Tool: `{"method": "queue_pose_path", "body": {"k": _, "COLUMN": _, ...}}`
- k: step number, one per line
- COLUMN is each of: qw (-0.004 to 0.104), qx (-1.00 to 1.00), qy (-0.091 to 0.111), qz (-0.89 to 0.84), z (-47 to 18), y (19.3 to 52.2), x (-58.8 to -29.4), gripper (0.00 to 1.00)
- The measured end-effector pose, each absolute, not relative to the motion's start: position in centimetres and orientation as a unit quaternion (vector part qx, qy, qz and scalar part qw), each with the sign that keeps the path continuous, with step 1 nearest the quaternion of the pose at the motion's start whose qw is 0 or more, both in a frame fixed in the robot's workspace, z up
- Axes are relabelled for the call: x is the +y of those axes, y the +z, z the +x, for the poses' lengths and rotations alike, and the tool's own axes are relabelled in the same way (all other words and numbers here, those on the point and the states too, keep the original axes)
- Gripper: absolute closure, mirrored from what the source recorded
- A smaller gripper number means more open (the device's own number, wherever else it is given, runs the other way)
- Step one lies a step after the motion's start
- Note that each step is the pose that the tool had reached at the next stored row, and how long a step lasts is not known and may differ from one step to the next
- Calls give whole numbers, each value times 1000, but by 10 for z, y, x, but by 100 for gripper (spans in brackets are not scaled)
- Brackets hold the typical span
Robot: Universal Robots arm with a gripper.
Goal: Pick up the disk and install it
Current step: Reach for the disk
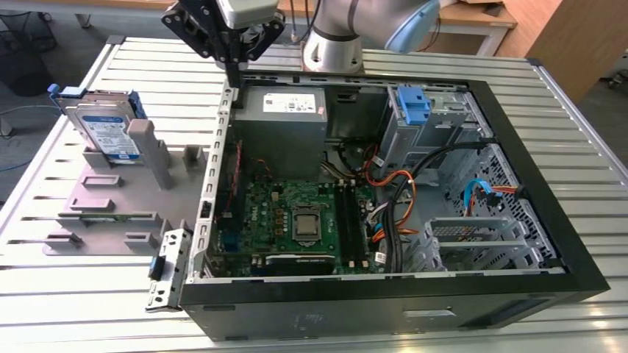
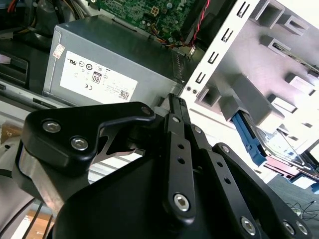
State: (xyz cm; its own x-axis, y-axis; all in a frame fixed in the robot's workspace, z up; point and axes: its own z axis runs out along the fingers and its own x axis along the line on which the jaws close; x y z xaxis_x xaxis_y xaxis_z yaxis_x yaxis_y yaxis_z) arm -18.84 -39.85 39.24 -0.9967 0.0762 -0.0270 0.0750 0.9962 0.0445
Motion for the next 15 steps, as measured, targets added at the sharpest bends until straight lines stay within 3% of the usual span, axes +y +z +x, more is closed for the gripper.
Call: {"method": "queue_pose_path", "body": {"k": 15, "qw": 14, "qx": 999, "qy": 22, "qz": 38, "z": -208, "y": 392, "x": -398, "gripper": 89}}
